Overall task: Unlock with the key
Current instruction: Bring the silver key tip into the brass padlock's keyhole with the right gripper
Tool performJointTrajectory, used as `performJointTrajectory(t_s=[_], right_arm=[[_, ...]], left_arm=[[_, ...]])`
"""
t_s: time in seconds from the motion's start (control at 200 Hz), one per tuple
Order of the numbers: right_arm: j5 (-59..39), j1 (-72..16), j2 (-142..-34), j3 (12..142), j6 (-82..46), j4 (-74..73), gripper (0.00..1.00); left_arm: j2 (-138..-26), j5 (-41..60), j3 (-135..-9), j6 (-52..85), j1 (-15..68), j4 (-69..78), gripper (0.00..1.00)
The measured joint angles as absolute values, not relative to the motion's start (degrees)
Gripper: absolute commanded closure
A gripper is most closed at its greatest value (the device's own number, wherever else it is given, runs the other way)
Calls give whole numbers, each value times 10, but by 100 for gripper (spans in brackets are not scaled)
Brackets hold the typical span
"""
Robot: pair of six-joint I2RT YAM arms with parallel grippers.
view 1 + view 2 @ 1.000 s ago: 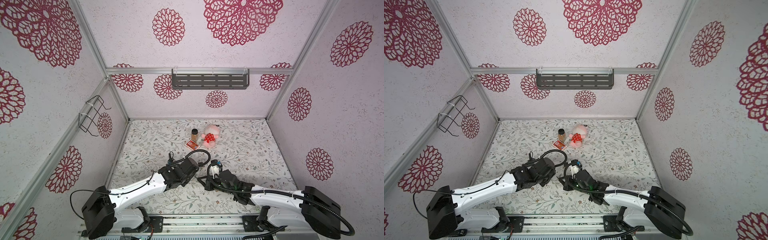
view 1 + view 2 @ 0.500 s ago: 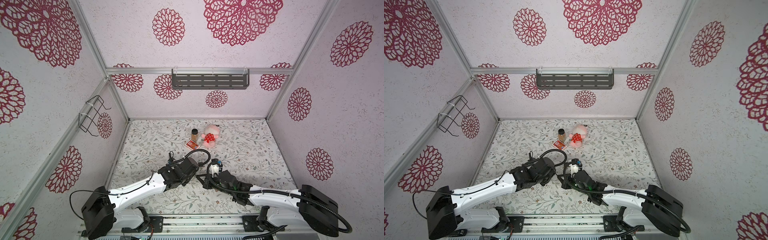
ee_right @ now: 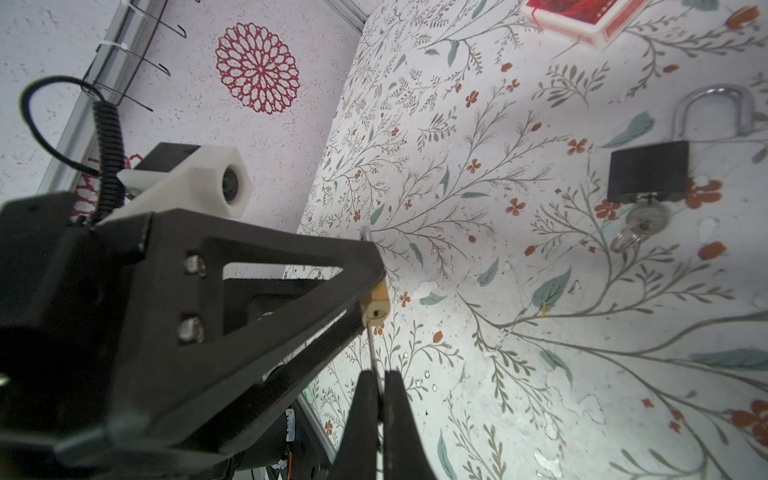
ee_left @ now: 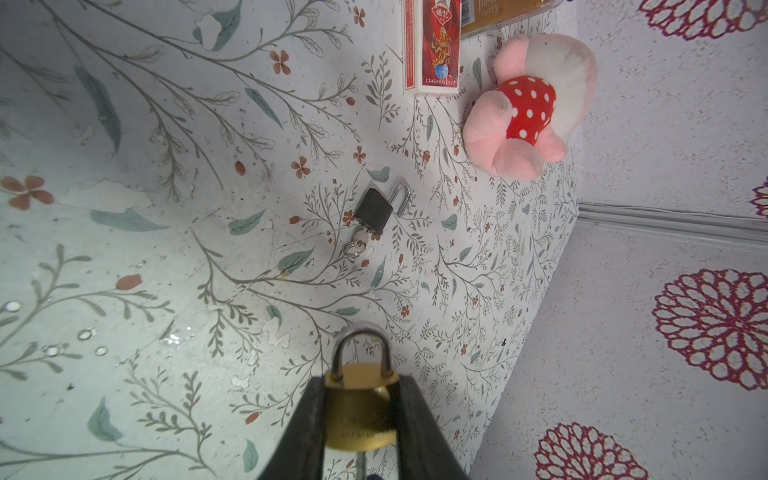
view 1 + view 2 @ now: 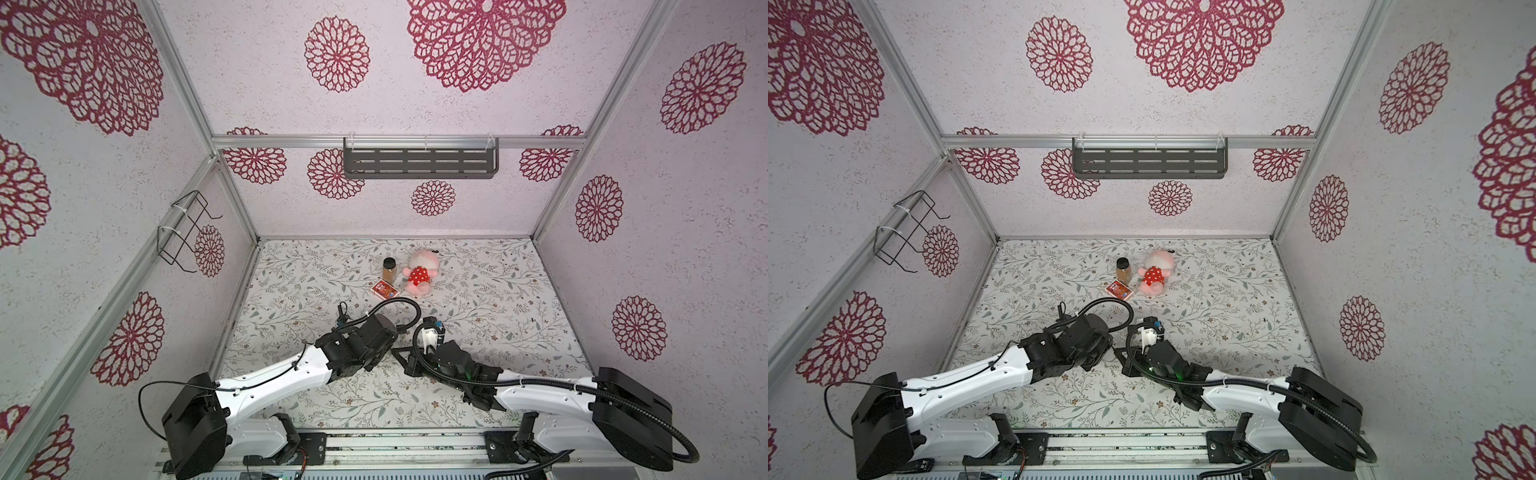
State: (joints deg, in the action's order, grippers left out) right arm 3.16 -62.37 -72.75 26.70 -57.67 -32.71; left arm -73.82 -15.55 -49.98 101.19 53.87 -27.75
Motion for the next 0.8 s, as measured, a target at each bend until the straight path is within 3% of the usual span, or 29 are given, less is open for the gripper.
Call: performJointTrajectory(t_s=[0.801], right_arm=[[23, -606, -726, 269, -577, -327, 100]], left_arm=[[-738, -147, -500, 1007, 538, -267, 100]])
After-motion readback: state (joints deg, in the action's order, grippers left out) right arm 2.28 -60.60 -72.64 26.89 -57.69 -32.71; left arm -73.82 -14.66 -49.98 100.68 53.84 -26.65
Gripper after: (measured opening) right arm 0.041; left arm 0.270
